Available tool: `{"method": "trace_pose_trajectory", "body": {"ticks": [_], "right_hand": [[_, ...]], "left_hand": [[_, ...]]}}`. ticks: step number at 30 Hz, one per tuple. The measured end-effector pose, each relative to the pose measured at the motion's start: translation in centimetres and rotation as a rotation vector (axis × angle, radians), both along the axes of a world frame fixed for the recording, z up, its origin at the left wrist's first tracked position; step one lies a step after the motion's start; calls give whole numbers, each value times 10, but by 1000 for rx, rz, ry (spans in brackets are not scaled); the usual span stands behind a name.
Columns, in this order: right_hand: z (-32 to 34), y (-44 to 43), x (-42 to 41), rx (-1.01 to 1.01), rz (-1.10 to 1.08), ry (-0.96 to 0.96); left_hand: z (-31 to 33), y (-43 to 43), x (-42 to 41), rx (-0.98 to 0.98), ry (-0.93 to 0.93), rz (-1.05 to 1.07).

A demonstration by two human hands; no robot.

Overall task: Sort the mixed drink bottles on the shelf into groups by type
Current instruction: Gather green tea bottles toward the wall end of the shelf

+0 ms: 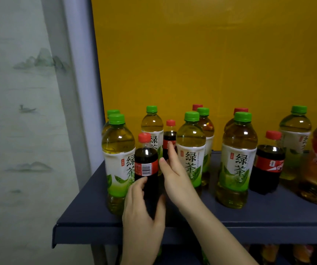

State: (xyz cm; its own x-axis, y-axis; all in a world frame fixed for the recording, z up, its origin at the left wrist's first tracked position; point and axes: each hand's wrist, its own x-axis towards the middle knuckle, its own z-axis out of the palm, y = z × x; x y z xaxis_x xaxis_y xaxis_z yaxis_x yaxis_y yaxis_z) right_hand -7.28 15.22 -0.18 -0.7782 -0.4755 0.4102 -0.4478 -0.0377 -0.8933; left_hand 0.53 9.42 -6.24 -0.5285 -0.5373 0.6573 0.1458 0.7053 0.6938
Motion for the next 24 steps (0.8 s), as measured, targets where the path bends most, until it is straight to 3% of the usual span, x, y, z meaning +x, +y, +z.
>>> {"method": "trace_pose_trajectory", "body": {"ticks": [5,18,24], "right_hand": [[-9,-24,-26,-29,-57,-49],[11,-36,-79,-10,-235,-337],[7,-48,-98,-51,-292,-380]], "left_hand": [[-5,5,0,-73,-121,-66],[7,-11,-40,121,-166,-38],[12,-17,-62,204,-197,46]]}}
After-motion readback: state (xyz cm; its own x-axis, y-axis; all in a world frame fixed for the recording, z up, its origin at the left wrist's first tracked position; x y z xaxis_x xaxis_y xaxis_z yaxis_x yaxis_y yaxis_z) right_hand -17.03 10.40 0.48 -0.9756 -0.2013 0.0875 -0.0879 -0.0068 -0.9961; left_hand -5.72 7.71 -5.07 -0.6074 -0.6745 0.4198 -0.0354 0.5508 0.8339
